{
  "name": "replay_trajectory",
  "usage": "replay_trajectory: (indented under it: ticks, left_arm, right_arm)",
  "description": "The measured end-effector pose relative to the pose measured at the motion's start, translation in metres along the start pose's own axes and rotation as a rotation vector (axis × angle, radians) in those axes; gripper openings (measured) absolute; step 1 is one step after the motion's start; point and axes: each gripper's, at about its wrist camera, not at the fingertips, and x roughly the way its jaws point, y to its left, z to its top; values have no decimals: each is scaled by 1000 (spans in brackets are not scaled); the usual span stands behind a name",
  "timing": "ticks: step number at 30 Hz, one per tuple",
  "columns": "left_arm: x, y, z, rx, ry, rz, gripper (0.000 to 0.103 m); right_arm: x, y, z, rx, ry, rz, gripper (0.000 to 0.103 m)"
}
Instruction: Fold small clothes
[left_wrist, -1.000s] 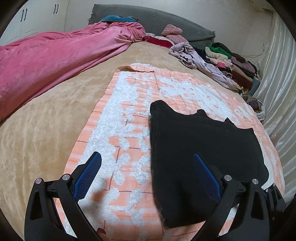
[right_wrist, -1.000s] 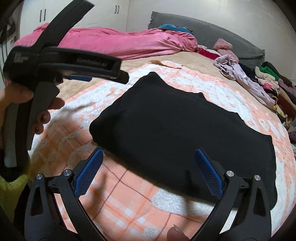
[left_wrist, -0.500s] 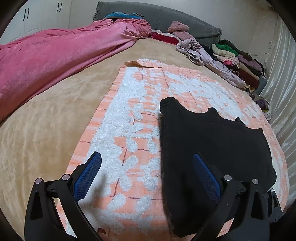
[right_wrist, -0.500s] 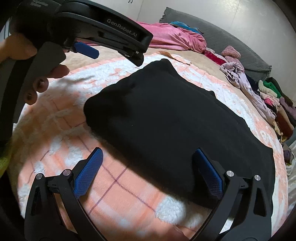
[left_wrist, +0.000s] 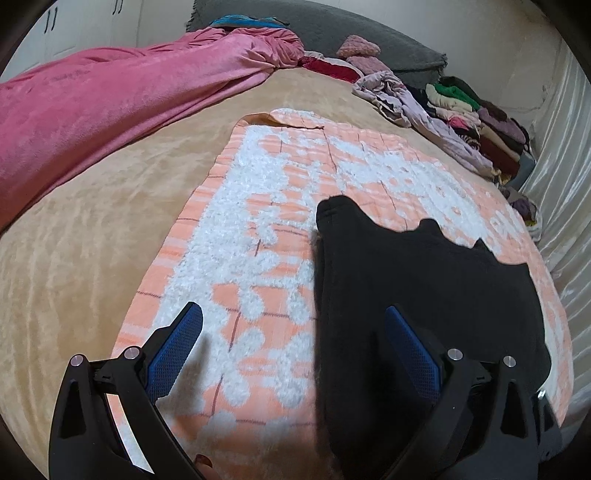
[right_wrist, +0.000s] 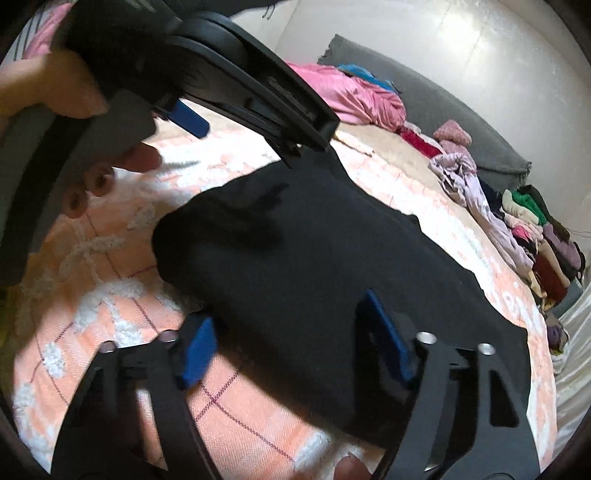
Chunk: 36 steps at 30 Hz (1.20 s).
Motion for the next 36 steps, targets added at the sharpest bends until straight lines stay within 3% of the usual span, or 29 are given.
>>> replay_trajectory:
  ticks: [1,3,6,12,13,14,15,20,24,29,36]
  left_arm:
    - [2,0,1,-4,3,-11,98]
    - [3,0,3,-11,1,-24,98]
    - [10,-1,5,-24,19,-56,98]
    - [31,-7,4,-63,81,-188,97]
    - [34,-11,3,-53,89,-197,92]
    - [37,-13,3,-48,96,-201,77]
    - [40,-16,3,-44,101,-207,72]
    - [47,-29,4,-18,122,-245,66]
    - [51,-35,3,3,137,-236,66]
    - [49,-37,3,6,134,-257,47]
    - [40,-41,3,2,109,-233,28]
  right_arm:
    - [0,-2,0,8,-5,11,47]
    - [-3,-6,-1,30,-18,39,19]
    - [-8,-13,-2,77,-49,77,8]
    - [-9,-35,-5,214,-63,197,6]
    - [-9,-36,-6,220,-63,203,6]
    - [-9,-36,-5,221,-64,204,6]
    - [-9,-35,-6,219,-64,204,6]
    - [-11,-35,-7,228,-70,205,6]
    - [-9,-40,-8,235,-76,205,6]
    - [-9,-39,-9,228,-75,196,6]
    - [-11,-38,-9,229,-77,184,5]
